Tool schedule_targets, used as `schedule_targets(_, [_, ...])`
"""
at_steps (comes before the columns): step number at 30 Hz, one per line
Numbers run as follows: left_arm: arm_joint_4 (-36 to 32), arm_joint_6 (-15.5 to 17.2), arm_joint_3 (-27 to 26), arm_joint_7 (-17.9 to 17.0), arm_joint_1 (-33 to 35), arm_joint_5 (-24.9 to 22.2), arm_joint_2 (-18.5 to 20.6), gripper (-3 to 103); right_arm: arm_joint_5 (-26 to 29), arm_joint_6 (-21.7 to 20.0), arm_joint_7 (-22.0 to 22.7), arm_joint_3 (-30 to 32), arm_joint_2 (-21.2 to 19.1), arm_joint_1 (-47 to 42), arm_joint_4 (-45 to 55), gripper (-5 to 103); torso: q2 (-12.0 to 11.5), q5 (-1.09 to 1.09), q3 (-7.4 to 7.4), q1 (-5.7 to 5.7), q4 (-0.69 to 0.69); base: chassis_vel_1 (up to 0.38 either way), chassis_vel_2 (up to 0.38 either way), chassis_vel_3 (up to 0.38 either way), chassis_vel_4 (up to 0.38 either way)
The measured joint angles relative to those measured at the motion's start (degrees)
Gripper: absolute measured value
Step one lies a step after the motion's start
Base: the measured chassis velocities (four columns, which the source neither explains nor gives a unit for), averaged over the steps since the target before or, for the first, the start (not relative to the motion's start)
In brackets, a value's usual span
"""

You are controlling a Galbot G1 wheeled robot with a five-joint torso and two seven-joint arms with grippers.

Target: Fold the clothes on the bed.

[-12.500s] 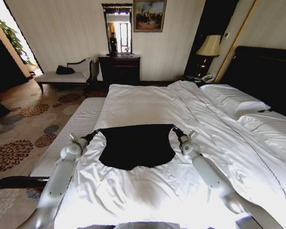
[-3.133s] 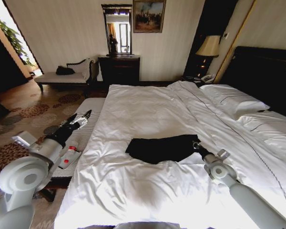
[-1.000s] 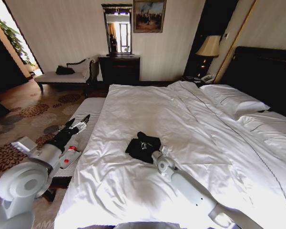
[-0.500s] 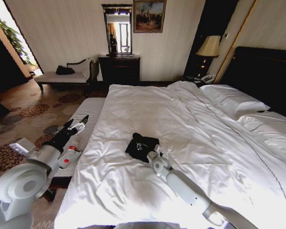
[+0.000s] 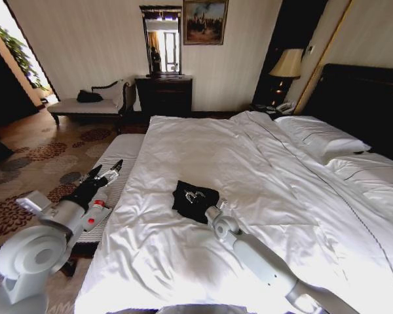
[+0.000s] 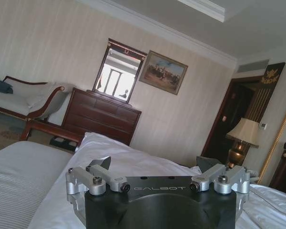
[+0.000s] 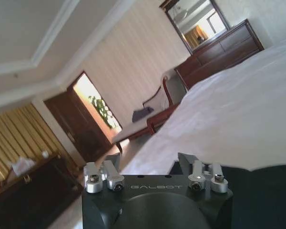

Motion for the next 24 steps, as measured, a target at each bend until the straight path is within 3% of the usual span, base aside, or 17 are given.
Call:
schedule_targets(2, [-0.04,0.00,0.00,0.00,0.08,0.04,-0.10,100,0.71,0.30,0.11,0.04,0.41,0.27,-0.23,70,0.00,0.00,0.00,0.00,0.01,0.000,0.000,0.000,0.000])
schedule_targets(3, [-0.16,0.00,-0.04,0.00,0.23,0.12,-0.21,100,1.44,0.45,1.20,0.06,1.09,1.01,-1.08,81,0.00,-0.01,0.00,0.00,0.01,0.000,0.000,0.000,0.000])
schedule_targets(5, [-0.20,0.00,-0.07,0.00,0.31,0.13,-0.25,100,1.72,0.45,2.10,0.05,1.51,1.44,-1.66,81,0.00,-0.02,0.00,0.00,0.01,0.000,0.000,0.000,0.000])
schedule_targets(9, [-0.56,-0.04,-1.02,0.00,1.16,0.14,-0.40,100,2.41,0.37,8.31,0.10,5.00,4.10,-6.76,99,-0.01,0.00,0.00,0.00,0.02,0.000,0.000,0.000,0.000])
schedule_targets(14, [0.23,-0.11,-1.58,0.01,1.76,0.60,-0.59,100,0.66,0.16,12.00,0.18,6.96,5.03,-9.83,100,0.00,-0.01,0.00,0.00,0.01,0.000,0.000,0.000,0.000])
schedule_targets(18, [2.05,-0.38,-0.64,-0.01,2.66,4.00,-1.60,100,-1.32,0.58,12.16,0.96,9.50,6.51,-14.31,100,0.00,-0.02,0.00,0.00,0.01,0.000,0.000,0.000,0.000])
schedule_targets(24, [2.37,-0.43,-1.01,-0.04,3.60,5.06,-2.51,100,-3.89,0.83,12.10,2.63,13.38,7.97,-21.66,100,-0.02,-0.02,0.01,0.00,0.00,0.000,0.000,0.000,0.000])
